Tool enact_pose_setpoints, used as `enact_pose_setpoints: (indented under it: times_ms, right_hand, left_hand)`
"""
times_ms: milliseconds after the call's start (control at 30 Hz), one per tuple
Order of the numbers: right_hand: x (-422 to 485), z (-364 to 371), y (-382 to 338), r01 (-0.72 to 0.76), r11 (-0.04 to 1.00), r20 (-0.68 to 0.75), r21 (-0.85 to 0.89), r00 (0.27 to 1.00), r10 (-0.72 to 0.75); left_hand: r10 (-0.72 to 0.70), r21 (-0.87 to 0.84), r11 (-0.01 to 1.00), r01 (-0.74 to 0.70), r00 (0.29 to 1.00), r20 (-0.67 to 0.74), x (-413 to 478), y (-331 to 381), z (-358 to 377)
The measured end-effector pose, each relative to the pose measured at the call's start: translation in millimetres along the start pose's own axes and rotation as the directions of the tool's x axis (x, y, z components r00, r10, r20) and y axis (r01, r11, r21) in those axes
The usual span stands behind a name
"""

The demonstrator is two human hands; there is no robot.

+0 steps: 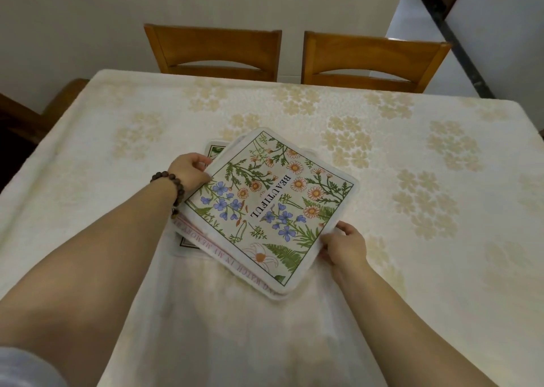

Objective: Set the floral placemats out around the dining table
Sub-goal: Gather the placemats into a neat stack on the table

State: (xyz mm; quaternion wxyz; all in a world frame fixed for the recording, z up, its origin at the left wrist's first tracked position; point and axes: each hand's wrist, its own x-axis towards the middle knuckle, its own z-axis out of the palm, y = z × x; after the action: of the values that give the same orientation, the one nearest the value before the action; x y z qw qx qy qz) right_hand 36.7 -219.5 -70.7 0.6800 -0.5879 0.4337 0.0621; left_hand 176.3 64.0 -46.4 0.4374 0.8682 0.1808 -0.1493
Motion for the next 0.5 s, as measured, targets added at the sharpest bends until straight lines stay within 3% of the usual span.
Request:
enact_pose_setpoints:
  times_ms: [100, 367, 500]
  right_hand:
    - [-1, -3, 1, 0.038, 0.998, -0.017, -0.059, 0.999, -0.039]
    - [2, 1, -6, -0.106, 0.984, 0.097, 0.143, 0.991, 0.092]
    - [6, 5, -21, -0.095, 0.989, 0.12, 0.118, 0.99, 0.081]
  left_hand:
    - [-0.002, 0.011, 1.0, 0.001, 0.999, 0.037, 2, -3, 6]
    - [-0.011, 0.043, 0.999, 0.009, 0.998, 0.058, 10, 2, -5]
    - [-0.056, 0.023, 0.998, 0.054, 0.994, 0.09, 10, 0, -18]
